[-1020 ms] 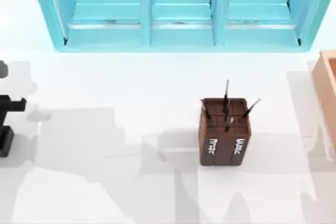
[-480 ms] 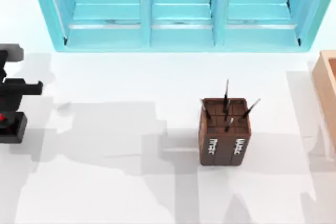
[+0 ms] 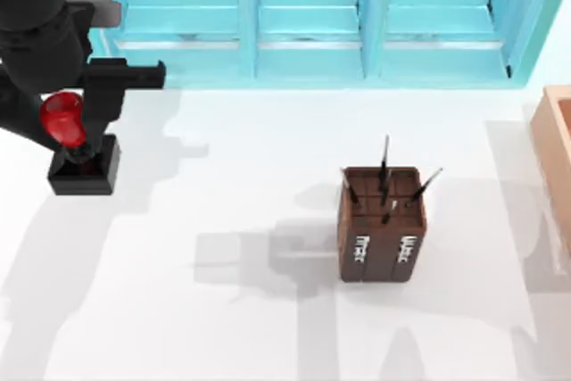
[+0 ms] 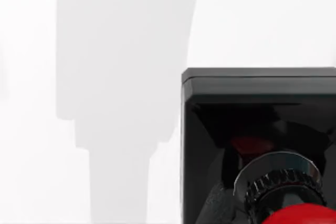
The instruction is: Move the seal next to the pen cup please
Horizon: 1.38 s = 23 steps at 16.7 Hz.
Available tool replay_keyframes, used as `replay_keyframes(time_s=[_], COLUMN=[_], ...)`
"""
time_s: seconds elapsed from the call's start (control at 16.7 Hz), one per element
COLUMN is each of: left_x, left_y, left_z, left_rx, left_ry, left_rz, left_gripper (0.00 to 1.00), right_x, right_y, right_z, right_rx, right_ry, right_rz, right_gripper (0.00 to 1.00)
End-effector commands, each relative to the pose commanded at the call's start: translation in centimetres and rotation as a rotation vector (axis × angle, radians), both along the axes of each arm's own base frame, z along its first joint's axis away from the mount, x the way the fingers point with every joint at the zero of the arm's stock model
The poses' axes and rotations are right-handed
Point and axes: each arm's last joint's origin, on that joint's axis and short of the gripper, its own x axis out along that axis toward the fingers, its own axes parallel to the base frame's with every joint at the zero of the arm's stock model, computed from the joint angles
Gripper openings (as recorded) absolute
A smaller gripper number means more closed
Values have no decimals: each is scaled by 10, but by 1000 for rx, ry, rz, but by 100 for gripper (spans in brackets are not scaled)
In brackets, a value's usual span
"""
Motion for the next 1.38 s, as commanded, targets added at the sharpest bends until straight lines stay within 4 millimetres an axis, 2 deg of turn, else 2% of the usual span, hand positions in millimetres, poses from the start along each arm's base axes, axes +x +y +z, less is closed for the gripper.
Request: replay_keyframes(time_s=[0.12, 0.42, 0.54, 0.72, 1.02, 1.14, 1.38], left_x=[-3, -1, 3, 7, -8, -14, -14], left_y=[-5, -9, -30, -77, -161, -176, -176], left_z=[6, 4, 4, 8, 12, 10, 11], left_rx=[-2, 0, 5, 7, -5, -3, -5], left_ry=[-7, 1, 12, 12, -8, -6, -8], left_rz=[0, 2, 3, 4, 2, 3, 4], left_gripper=[0, 0, 0, 0, 0, 0, 0], right_x=[0, 0, 0, 0, 0, 0, 0], right_y=[0, 0, 0, 0, 0, 0, 0], right_z=[0, 0, 0, 0, 0, 0, 0], right_rx=[0, 0, 0, 0, 0, 0, 0], right_ry=[0, 0, 0, 0, 0, 0, 0], right_rz=[0, 0, 0, 0, 0, 0, 0], right_gripper=[100, 100, 100, 100, 100, 100, 100])
